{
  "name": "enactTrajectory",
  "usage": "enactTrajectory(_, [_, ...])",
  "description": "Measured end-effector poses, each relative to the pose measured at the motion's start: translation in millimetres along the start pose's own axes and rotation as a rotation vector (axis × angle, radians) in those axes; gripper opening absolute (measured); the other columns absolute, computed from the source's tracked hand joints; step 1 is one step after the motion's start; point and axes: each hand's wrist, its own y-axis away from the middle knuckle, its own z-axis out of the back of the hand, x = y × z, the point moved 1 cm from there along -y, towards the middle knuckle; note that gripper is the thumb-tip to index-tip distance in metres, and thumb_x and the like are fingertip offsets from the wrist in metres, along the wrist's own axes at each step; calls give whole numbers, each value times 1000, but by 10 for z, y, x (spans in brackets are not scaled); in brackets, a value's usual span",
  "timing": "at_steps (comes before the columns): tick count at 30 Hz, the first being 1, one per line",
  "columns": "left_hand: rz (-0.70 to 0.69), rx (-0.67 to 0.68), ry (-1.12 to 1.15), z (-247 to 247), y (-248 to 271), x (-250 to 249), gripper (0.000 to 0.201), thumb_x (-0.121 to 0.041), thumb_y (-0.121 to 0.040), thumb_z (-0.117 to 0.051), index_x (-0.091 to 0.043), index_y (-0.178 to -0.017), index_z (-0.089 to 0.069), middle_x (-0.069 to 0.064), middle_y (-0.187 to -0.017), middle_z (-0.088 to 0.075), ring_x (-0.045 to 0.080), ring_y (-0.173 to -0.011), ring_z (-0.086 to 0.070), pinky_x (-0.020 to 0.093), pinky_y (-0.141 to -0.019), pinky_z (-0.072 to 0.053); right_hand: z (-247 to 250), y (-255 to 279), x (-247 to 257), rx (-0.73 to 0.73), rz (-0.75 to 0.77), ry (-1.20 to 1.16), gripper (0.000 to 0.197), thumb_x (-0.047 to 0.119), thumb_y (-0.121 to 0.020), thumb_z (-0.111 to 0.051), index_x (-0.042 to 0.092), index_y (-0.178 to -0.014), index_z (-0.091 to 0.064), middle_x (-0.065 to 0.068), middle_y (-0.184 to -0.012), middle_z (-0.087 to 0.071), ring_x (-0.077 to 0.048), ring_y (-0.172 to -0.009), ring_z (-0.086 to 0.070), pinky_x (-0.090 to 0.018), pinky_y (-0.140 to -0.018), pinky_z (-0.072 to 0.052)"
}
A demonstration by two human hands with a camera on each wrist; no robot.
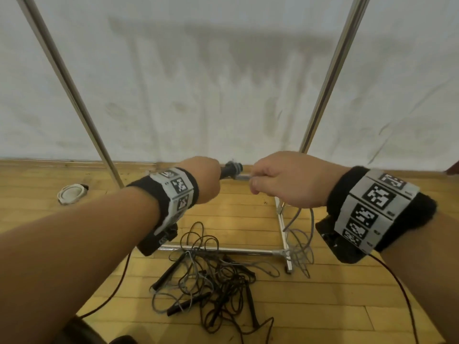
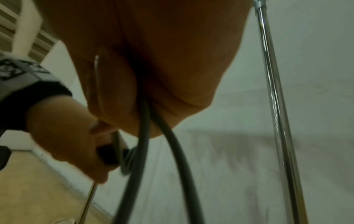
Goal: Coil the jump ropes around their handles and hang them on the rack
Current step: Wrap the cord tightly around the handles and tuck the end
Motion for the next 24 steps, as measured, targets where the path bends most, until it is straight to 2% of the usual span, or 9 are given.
enactTrajectory(2, [-39, 46, -114, -98, 66, -93, 3, -21, -104, -55, -22, -101, -55, -3, -83, -61, 12, -64, -56, 25, -49, -37, 49, 25, 21, 10, 15, 43, 28, 38, -104, -50, 23, -93, -71, 2, -76, -63, -16, -71, -58, -33, -66, -45])
enactTrajectory(5, [-157, 86, -207, -157, 176, -223, 14, -20, -103, -58, -27, -102, -45, -4, -83, -57, 12, -65, -53, 25, -50, -34, 112, 31, -50, -6, 19, 28, 26, 38, -101, -55, 25, -85, -71, 4, -69, -61, -13, -65, -55, -32, -65, -45])
enactTrajectory(8, [-328, 53, -228, -177, 303, -321, 17, -22, -103, -58, -31, -108, -44, -7, -80, -54, 11, -63, -51, 27, -50, -32, 171, 12, -155, -22, 51, -46, 26, 40, -99, -59, 27, -82, -73, 3, -71, -67, -14, -65, -60, -35, -68, -50])
enactTrajectory(10, [-434, -3, -200, -177, 394, -360, 13, -27, -104, -55, -31, -112, -45, -7, -77, -54, 11, -61, -49, 29, -50, -30, 182, -2, -248, -19, 59, -110, 26, 41, -99, -61, 25, -82, -73, 7, -58, -61, -7, -50, -53, -33, -63, -47])
enactTrajectory(12, [-510, -96, -161, -138, 440, -376, 14, -32, -104, -52, -31, -106, -38, -8, -74, -50, 11, -58, -46, 30, -48, -28, 181, -8, -394, -13, 47, -250, 27, 38, -99, -63, 20, -81, -73, 4, -51, -53, -9, -45, -47, -36, -66, -46])
enactTrajectory(15, [-594, -199, -81, -47, 483, -334, 24, -36, -103, -53, -35, -100, -30, -11, -70, -44, 4, -56, -40, 25, -49, -26, 71, -23, -574, 4, 23, -527, 32, 30, -98, -65, 2, -85, -68, -14, -61, -46, -23, -53, -43, -39, -62, -45])
enactTrajectory(17, [-640, -208, 12, 5, 513, -302, 22, -39, -103, -55, -40, -100, -33, -15, -70, -46, 1, -57, -43, 20, -50, -26, -81, -52, -602, 30, 9, -739, 39, 30, -94, -64, -8, -89, -62, -16, -70, -41, -28, -58, -34, -35, -57, -39])
enactTrajectory(21, [-468, -256, 341, 161, 423, -221, 21, -42, -103, -57, -37, -86, -45, -12, -74, -58, 2, -61, -53, 21, -53, -33, -345, -157, -533, -20, -85, -1099, 34, 32, -102, -54, 5, -83, -59, -10, -63, -31, -19, -53, -29, -32, -55, -37])
enactTrajectory(24, [-249, -336, 339, 234, 204, -83, 28, -34, -105, -55, -33, -81, -43, -7, -76, -58, 8, -63, -54, 25, -52, -33, -465, -206, -384, -36, -155, -1048, 42, 39, -110, -40, 10, -84, -55, 0, -59, -34, -15, -51, -30, -30, -52, -35])
